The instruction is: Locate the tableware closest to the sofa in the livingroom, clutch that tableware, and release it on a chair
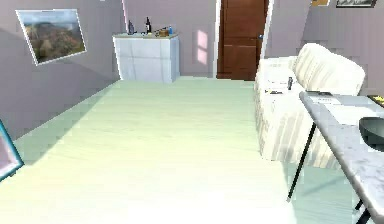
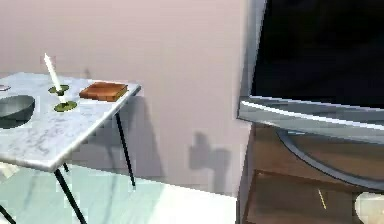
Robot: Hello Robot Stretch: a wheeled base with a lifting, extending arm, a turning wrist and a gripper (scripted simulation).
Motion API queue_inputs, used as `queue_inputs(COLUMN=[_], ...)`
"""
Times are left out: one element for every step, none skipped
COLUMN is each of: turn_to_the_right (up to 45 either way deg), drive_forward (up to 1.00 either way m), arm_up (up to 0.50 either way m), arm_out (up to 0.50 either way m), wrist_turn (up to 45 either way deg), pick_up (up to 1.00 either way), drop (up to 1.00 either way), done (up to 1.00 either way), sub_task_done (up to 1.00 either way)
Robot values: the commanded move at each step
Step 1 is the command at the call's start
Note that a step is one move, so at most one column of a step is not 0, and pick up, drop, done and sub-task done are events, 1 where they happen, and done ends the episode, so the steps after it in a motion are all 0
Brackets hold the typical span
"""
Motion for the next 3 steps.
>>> queue_inputs(turn_to_the_right=[0.0,24.0,0.0], drive_forward=[1.00,0.00,0.05], arm_up=[0.00,0.00,0.00], arm_out=[0.00,0.00,0.00], wrist_turn=[0.0,0.0,0.0], pick_up=[0.00,0.00,0.00], drop=[0.00,0.00,0.00], done=[0.00,0.00,0.00], sub_task_done=[0.00,0.00,0.00])
